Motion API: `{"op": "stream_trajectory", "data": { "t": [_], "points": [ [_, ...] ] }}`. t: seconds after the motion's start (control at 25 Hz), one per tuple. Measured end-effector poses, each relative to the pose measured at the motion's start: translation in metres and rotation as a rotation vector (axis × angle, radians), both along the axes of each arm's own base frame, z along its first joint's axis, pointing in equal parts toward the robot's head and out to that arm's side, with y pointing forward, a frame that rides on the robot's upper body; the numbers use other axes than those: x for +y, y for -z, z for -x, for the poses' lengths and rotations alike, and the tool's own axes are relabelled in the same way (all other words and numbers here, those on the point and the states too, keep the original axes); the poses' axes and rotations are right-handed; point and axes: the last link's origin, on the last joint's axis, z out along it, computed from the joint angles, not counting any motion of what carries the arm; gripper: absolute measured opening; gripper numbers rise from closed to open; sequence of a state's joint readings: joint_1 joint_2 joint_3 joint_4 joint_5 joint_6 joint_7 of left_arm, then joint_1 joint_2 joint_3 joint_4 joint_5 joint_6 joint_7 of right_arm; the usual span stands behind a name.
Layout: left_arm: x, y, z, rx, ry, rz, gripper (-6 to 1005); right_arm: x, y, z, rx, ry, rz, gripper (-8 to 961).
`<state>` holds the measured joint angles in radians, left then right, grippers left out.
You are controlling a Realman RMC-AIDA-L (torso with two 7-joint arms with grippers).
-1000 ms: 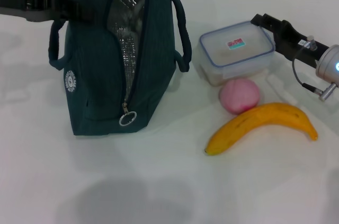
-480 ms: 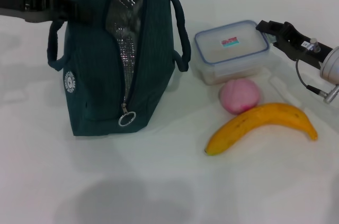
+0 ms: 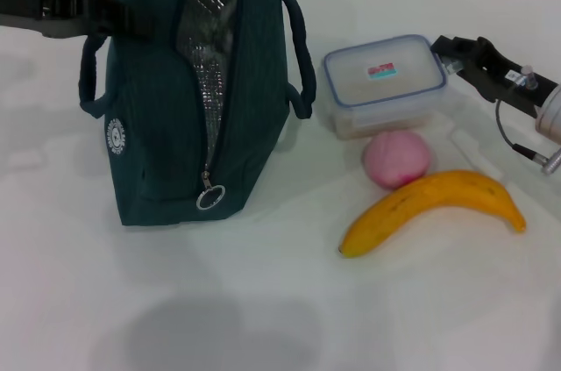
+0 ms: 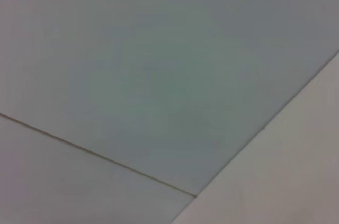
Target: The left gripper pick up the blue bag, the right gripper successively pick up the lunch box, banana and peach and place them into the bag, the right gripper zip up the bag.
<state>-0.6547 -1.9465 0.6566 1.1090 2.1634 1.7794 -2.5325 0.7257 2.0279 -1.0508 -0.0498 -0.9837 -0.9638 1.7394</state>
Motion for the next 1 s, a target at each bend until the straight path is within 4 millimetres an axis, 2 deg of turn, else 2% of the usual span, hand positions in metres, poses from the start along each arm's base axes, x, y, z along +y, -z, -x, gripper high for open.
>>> {"op": "stream_trajectory", "data": {
  "t": [0.48,1.0],
  "points": [
    [0.000,0.000,0.001,-0.001,-0.003,0.000,33,-0.008,-0.009,-0.002,0.048,-0.035,-0.059,112],
    [-0.003,0.008,0.005,-0.051,-0.031,0.023,33,-0.033,-0.032,-0.013,0.193,-0.077,-0.182,103]
  ]
}}
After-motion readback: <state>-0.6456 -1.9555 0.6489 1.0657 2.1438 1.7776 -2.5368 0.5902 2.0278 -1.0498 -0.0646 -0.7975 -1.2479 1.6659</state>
